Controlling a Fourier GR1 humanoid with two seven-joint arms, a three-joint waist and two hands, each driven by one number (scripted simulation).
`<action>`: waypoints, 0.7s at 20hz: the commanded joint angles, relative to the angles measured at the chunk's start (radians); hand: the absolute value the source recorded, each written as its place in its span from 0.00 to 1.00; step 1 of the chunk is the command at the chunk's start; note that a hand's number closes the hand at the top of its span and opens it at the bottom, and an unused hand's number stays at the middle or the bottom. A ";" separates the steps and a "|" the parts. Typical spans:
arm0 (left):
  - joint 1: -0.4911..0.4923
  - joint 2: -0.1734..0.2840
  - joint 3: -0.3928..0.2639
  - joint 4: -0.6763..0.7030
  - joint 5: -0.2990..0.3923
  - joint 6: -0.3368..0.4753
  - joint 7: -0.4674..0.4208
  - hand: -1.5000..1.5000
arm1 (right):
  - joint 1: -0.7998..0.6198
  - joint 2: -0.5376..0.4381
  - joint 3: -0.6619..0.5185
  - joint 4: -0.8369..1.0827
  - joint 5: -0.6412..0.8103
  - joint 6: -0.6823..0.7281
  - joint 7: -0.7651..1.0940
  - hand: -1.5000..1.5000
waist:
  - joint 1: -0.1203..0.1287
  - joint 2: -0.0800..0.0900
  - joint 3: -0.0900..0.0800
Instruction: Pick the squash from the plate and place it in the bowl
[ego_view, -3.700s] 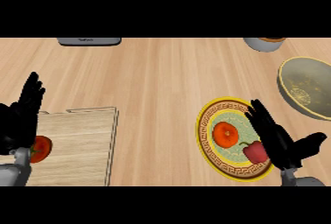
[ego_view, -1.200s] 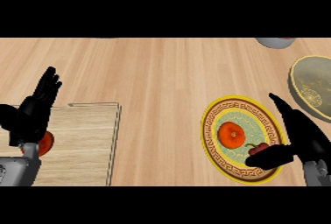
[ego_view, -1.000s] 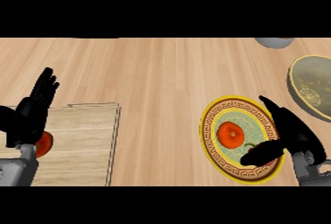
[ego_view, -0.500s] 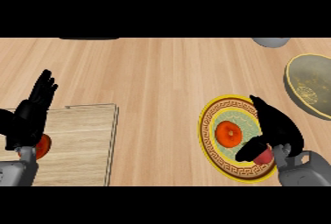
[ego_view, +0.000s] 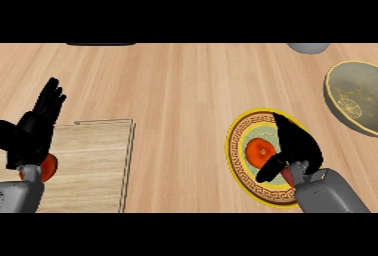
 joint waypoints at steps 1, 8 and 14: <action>-0.039 -0.012 0.026 0.045 -0.001 -0.017 -0.006 0.50 | 0.039 0.035 0.008 -0.073 0.029 0.059 0.148 0.00 | -0.008 -0.001 0.000; 0.068 -0.041 0.029 -0.068 -0.039 -0.025 -0.008 0.50 | 0.039 0.136 -0.019 0.041 0.137 -0.005 0.073 0.00 | -0.001 -0.001 0.000; 0.012 -0.052 0.049 -0.019 -0.065 -0.051 0.002 0.50 | 0.049 0.163 -0.070 0.170 0.191 -0.028 -0.029 0.00 | -0.003 0.001 0.000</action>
